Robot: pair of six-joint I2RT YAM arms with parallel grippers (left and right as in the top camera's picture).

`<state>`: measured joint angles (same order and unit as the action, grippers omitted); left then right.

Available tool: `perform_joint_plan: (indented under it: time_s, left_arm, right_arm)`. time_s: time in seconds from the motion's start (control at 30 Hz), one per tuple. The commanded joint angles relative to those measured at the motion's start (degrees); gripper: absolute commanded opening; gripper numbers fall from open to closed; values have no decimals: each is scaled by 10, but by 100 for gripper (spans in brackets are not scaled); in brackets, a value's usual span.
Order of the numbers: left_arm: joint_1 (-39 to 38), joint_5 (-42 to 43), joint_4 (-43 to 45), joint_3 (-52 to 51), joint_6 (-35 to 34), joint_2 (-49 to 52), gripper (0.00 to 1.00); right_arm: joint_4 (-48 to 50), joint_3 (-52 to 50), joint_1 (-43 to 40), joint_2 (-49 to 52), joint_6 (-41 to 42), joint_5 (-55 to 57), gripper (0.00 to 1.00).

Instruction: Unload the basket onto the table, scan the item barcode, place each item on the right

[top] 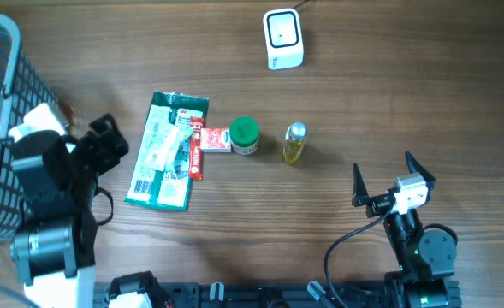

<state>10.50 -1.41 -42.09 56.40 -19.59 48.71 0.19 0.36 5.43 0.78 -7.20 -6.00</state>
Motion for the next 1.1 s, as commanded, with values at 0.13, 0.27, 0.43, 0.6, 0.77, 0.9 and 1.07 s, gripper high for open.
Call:
perform_joint_plan:
  time_s: [0.13,0.27,0.43,0.6,0.77,0.9,1.07]
  left_arm:
    - [-2,39,12,-2,72,115,100]
    - [-2,39,12,-2,72,183,100]
    - [-2,39,12,-2,72,268,100]
    - [-2,39,12,-2,72,325,100]
    - [-2,39,12,-2,72,348,100]
    - [-2,39,12,-2,72,348,100]
    - [-2,39,12,-2,72,348,100]
  right_arm:
    - [2,-1,0,-5,-3,-5,100]
    - [2,-1,0,-5,-3,-5,100]
    - [2,-1,0,-5,-3,-5,100]
    - [2,-1,0,-5,-3,-5,100]
    - [2,-1,0,-5,-3,-5,100]
    - [2,-1,0,-5,-3,-5,100]
    - [2,-1,0,-5,-3,-5,100]
